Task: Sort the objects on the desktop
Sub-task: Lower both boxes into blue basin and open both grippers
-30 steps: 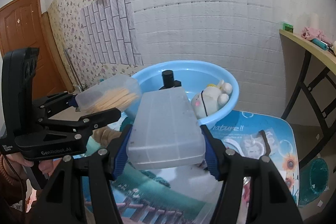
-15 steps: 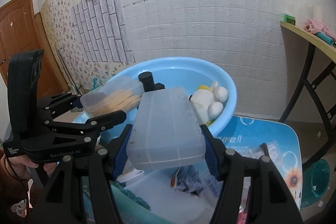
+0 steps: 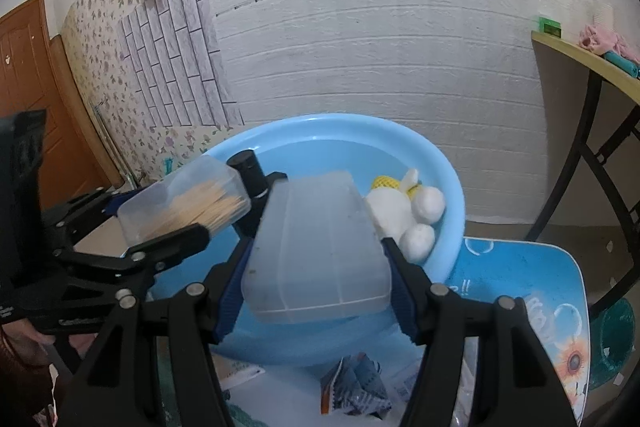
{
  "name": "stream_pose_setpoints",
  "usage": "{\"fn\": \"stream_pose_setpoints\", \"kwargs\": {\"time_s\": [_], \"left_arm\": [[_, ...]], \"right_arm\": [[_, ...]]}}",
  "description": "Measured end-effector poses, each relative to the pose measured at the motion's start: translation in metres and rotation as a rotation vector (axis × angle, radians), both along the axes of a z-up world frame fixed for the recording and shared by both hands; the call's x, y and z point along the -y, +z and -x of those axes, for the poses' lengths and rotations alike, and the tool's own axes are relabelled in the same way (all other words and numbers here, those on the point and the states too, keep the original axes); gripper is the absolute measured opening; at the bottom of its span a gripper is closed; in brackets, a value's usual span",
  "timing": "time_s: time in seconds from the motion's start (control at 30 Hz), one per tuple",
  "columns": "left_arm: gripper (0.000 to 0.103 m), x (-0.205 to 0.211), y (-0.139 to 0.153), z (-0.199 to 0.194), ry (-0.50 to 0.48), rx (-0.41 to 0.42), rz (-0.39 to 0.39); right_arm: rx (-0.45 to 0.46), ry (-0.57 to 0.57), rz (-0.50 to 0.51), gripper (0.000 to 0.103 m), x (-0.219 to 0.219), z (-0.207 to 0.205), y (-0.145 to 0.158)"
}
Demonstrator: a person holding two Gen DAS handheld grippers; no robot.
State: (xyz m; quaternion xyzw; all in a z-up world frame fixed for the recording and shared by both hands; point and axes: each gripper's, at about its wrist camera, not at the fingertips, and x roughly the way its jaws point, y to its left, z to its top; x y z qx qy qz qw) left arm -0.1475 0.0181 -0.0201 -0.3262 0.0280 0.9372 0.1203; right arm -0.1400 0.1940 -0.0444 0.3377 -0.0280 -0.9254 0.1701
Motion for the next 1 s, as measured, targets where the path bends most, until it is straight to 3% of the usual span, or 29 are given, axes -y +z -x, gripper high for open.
{"fn": "stream_pose_setpoints", "kwargs": {"time_s": [0.33,0.63,1.0], "left_arm": [[0.078,0.014,0.001,-0.007,0.036,0.004,-0.012],[0.078,0.007,0.001,-0.021,0.014,0.008,-0.017],[0.083,0.028,-0.006,-0.057,0.085,0.032,-0.012]], "right_arm": [[0.018,0.052,-0.040,0.066,0.022,0.001,-0.002],[0.013,0.000,-0.009,0.067,0.001,-0.015,0.006],[0.009,-0.061,-0.035,0.067,-0.026,-0.051,0.008]]}}
